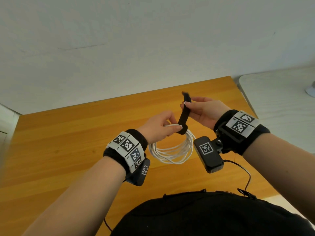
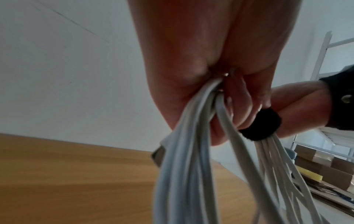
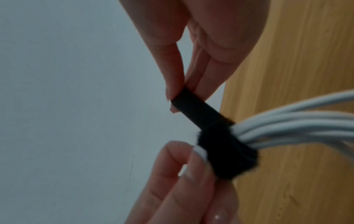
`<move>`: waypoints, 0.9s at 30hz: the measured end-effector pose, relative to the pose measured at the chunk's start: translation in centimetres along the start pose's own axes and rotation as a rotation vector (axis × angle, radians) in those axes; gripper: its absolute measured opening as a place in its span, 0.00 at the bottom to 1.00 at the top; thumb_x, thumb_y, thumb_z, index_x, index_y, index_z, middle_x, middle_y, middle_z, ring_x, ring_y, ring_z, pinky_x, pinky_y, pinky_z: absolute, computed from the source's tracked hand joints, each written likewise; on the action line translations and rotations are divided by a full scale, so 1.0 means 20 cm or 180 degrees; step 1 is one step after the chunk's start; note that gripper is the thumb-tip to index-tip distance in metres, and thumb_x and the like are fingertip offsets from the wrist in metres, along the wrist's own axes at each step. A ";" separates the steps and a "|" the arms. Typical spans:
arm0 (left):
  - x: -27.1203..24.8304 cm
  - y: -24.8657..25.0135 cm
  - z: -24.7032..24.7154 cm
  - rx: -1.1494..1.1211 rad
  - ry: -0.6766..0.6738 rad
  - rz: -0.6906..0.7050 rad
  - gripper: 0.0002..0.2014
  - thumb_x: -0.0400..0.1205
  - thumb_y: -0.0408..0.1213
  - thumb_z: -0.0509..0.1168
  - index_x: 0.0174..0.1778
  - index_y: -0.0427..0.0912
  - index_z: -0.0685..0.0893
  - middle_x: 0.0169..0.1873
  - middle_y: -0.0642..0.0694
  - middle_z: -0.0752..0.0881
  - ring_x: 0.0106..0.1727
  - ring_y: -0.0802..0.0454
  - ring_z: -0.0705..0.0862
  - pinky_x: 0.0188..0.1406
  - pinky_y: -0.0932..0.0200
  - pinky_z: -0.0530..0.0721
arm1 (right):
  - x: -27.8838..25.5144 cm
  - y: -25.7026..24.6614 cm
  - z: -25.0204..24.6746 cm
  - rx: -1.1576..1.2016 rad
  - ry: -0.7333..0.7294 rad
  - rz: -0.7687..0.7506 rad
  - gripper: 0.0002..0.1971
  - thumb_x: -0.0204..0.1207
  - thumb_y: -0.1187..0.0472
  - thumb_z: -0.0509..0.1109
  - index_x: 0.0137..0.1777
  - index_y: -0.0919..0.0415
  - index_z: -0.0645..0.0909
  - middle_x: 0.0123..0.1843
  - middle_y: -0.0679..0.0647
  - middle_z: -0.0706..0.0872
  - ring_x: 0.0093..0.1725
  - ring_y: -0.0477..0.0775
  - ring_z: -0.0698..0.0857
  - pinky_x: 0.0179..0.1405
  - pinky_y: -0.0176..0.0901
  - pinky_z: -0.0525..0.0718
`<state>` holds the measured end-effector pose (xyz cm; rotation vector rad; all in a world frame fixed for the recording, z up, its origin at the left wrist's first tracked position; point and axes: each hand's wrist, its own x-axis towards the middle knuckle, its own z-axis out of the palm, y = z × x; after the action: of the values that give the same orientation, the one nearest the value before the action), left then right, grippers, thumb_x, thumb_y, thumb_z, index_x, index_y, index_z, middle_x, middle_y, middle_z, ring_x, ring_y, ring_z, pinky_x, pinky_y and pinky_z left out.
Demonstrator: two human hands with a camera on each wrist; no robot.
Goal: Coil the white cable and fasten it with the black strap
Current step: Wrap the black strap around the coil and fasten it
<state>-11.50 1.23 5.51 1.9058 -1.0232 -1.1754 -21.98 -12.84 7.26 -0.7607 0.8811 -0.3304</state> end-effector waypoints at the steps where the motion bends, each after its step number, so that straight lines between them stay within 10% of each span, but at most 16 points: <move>1: 0.00 -0.01 0.00 0.0020 -0.0002 -0.0064 0.08 0.81 0.44 0.64 0.39 0.50 0.73 0.27 0.51 0.78 0.25 0.59 0.73 0.29 0.63 0.72 | 0.00 -0.01 0.00 -0.0070 -0.0055 -0.0037 0.21 0.72 0.78 0.69 0.64 0.67 0.71 0.48 0.66 0.88 0.44 0.58 0.90 0.44 0.47 0.90; 13: 0.09 -0.07 0.01 -0.0878 0.0630 -0.0804 0.09 0.84 0.44 0.61 0.43 0.44 0.72 0.32 0.46 0.77 0.25 0.53 0.68 0.24 0.59 0.71 | -0.05 0.10 0.07 -0.2214 -0.0178 -0.0885 0.08 0.66 0.72 0.77 0.37 0.59 0.84 0.46 0.61 0.90 0.50 0.60 0.89 0.56 0.51 0.87; 22: 0.08 -0.03 -0.04 -0.2817 0.0468 -0.1010 0.11 0.83 0.44 0.61 0.44 0.39 0.76 0.24 0.49 0.72 0.13 0.61 0.64 0.15 0.68 0.66 | -0.08 0.19 0.07 -0.2953 0.0001 -0.1289 0.03 0.67 0.66 0.78 0.40 0.63 0.88 0.35 0.47 0.83 0.40 0.48 0.81 0.38 0.32 0.77; 27: 0.06 -0.03 -0.02 -0.2035 0.0707 -0.0867 0.10 0.80 0.39 0.69 0.42 0.41 0.73 0.26 0.47 0.71 0.19 0.57 0.65 0.18 0.63 0.66 | -0.07 0.19 0.04 -0.3237 -0.0094 -0.1310 0.06 0.68 0.67 0.77 0.45 0.61 0.90 0.34 0.44 0.84 0.33 0.34 0.80 0.30 0.18 0.75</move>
<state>-10.59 0.44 4.66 1.6255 -0.2203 -1.2170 -22.28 -9.02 5.60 -1.8967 0.8376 -0.2130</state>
